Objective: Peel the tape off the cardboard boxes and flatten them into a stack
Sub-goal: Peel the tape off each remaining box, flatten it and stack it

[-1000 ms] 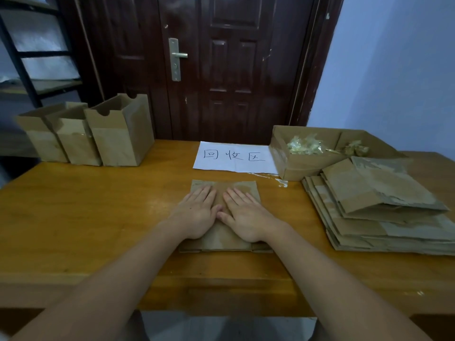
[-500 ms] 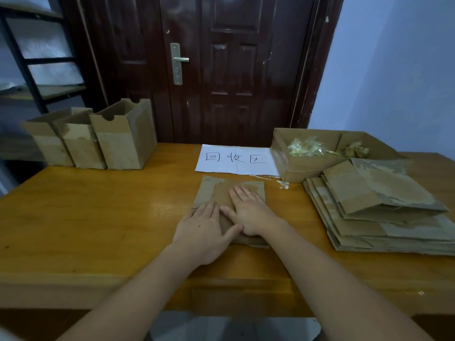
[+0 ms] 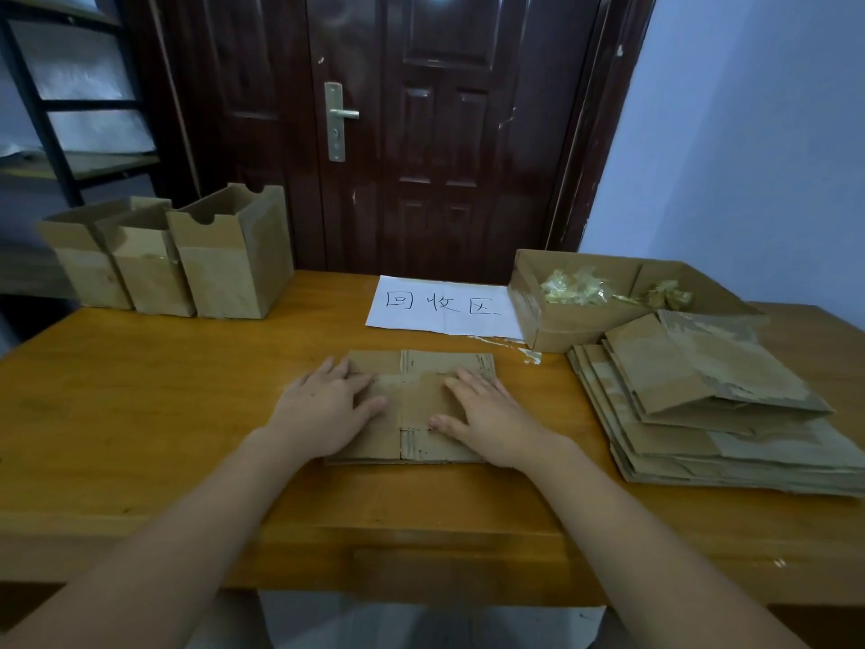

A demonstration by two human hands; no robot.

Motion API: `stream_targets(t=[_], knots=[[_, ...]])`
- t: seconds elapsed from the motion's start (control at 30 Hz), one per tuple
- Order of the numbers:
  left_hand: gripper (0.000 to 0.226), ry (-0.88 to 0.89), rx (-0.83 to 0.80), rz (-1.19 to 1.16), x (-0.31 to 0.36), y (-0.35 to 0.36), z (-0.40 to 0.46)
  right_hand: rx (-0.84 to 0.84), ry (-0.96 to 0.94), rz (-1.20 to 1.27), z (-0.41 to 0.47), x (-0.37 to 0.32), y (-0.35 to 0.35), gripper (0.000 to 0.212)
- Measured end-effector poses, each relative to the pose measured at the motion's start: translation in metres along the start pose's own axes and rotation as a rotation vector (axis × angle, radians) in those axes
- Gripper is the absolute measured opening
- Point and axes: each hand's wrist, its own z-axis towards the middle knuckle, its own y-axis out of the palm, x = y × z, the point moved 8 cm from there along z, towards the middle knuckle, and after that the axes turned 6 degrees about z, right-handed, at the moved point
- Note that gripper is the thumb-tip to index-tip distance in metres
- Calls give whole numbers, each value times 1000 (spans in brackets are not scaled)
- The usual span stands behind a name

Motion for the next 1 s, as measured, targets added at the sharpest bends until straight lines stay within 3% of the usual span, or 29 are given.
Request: stream_targets(t=[0.1, 0.17, 0.3, 0.4, 0.5, 0.6, 0.83, 1.0], knots=[[111, 6, 70, -11, 22, 2, -9, -12, -35, -71, 3, 7, 11, 79], [117, -7, 91, -47, 26, 5, -12, 2, -36, -73, 5, 10, 13, 79], [114, 5, 76, -47, 26, -1, -15, 20, -48, -47, 9, 14, 9, 73], [99, -69, 43, -42, 19, -4, -21, 118, -29, 18, 8, 15, 7, 60], [85, -147, 7, -83, 12, -4, -21, 178, 229, 112, 6, 35, 5, 71], [79, -124, 71, -156, 18, -11, -21, 193, 350, 129, 4, 39, 2, 83], [71, -158, 224, -585, 14, -24, -19, 476, 312, 574, -6, 35, -26, 56], [74, -214, 247, -545, 18, -47, -7, 478, 423, 660, -13, 45, -42, 52]])
